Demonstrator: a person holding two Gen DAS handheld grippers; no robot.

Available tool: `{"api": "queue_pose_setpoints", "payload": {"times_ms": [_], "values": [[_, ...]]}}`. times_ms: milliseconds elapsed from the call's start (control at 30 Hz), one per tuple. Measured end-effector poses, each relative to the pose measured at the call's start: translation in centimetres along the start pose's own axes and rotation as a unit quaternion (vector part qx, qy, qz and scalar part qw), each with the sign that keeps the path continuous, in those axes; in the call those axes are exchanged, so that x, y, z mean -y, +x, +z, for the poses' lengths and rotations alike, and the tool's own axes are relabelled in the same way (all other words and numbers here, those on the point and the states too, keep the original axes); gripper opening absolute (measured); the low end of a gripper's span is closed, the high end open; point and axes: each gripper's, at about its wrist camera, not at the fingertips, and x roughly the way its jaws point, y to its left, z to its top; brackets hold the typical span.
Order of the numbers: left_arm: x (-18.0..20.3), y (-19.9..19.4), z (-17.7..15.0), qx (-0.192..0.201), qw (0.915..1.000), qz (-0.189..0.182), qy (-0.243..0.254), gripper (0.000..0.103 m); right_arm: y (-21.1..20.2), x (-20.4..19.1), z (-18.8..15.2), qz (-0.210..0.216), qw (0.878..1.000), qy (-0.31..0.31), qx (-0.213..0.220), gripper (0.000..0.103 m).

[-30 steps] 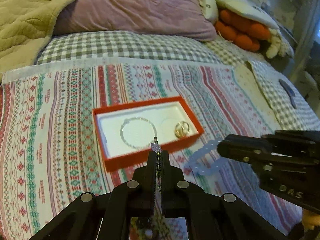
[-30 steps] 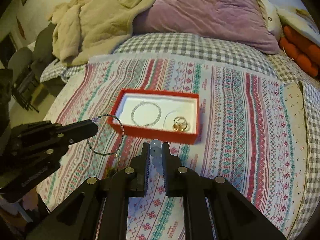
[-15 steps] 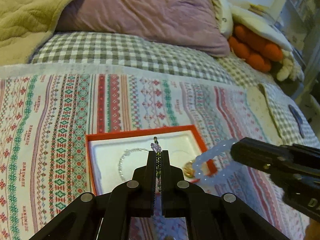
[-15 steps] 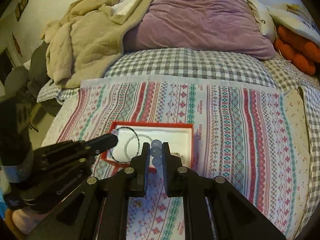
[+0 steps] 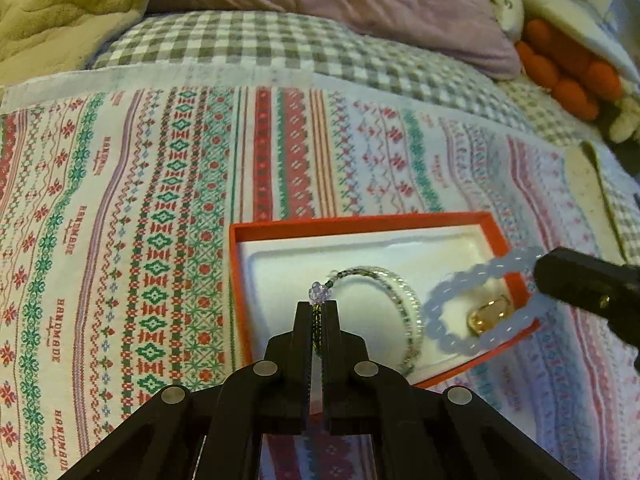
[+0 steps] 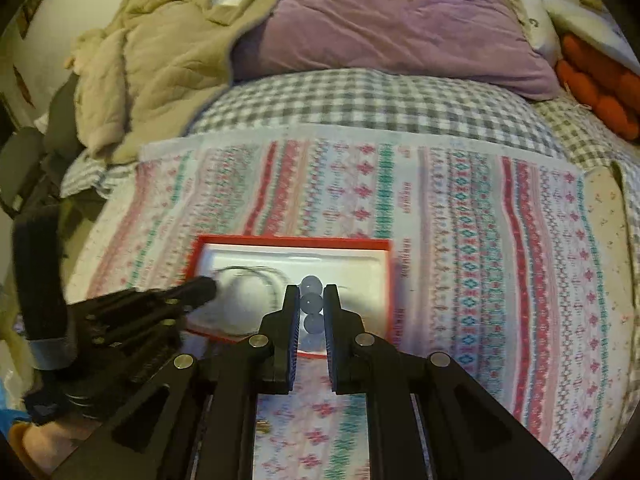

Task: Organize jewelry
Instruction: 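Carry both bracelets into the red box and open both tools to release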

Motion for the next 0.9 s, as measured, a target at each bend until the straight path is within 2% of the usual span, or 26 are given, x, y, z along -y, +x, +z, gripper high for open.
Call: {"api": "queue_pose_setpoints", "payload": {"times_ms": [333, 500, 600, 667, 733, 900], "values": [[0.4, 0.5, -0.3, -0.002, 0.9997, 0.016, 0.017, 0.000, 1.5, 1.8, -0.3, -0.036, 0.999, -0.010, -0.011, 0.012], [0.5, 0.5, -0.2, -0.002, 0.9995, 0.019, 0.023, 0.001, 2.5, 2.1, -0.3, -0.039, 0.999, -0.012, -0.011, 0.012], [0.5, 0.3, 0.0, -0.004, 0.9996, 0.019, 0.022, 0.016, 2.7, 2.6, -0.1, -0.035, 0.999, 0.003, -0.007, 0.015], [0.5, 0.1, 0.1, -0.003, 0.9996, 0.016, 0.024, 0.027, 2.4, 2.8, 0.1, -0.026, 1.000, 0.009, -0.007, 0.022], [0.6, -0.2, 0.2, -0.001, 0.9996, 0.016, 0.025, 0.031, 2.0, 2.8, 0.0, -0.021, 1.000, 0.011, -0.002, 0.036], [1.0, -1.3, 0.1, 0.005, 0.9996, 0.008, 0.025, 0.042, 0.7, 2.7, -0.2, -0.012, 1.000, 0.010, 0.003, 0.036]]}}
